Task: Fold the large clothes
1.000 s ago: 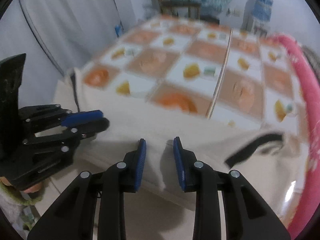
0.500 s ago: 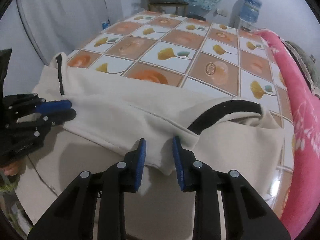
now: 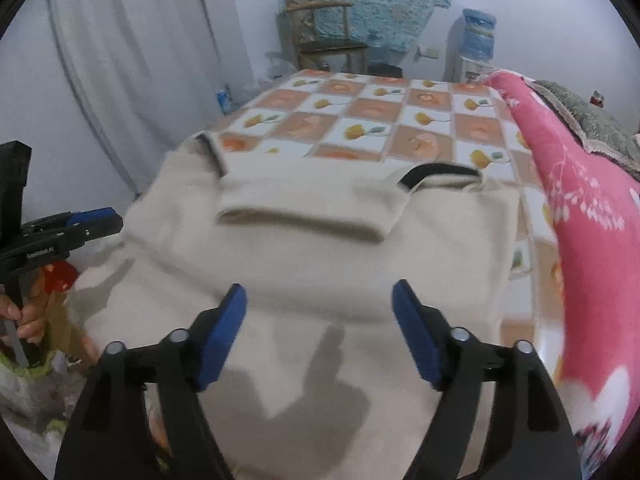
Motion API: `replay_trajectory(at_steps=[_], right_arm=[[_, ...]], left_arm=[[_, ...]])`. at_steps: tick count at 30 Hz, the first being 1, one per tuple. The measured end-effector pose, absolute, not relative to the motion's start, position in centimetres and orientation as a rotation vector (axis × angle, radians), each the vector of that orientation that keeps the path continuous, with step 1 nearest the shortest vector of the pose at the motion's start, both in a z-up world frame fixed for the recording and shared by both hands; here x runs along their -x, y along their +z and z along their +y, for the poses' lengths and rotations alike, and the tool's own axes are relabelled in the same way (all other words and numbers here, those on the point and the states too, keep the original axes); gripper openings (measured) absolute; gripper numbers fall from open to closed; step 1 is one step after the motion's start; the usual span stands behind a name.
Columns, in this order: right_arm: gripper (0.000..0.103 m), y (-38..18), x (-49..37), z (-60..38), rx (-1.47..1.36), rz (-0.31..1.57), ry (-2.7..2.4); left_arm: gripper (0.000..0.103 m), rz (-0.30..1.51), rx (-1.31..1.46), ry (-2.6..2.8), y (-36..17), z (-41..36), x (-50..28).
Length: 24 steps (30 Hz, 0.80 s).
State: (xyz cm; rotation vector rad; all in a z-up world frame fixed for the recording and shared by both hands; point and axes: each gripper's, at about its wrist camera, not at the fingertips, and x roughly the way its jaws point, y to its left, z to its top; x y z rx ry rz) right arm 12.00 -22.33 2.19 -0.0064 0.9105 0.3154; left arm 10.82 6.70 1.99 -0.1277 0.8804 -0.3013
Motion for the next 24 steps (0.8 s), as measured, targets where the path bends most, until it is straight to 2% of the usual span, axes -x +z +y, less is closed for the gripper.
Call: replay_trajectory(at_steps=[2,9,18,24], right_arm=[[0.078,1.3,-10.4,-21.5,0.008,0.919,0.327],[0.079,-4.1,-8.7,-19.9,0.039,1.020,0.275],[0.079,-4.2,-8.2,-20.4,-0.007,1.003,0.275],[0.080,-4.3,-8.3,-20.1,0.010,1.002,0.268]], left_arm=[[0.053,0.872,0.159,-0.276,1.5,8.1,-8.8],[0.053,0.875,0.250,-0.226,-1.6,11.2,-4.7],[0.051,0.850,0.245,-0.167,-2.0,13.3,-5.0],[0.049,0.913,0.253,-0.079,-3.4,14.3,-6.6]])
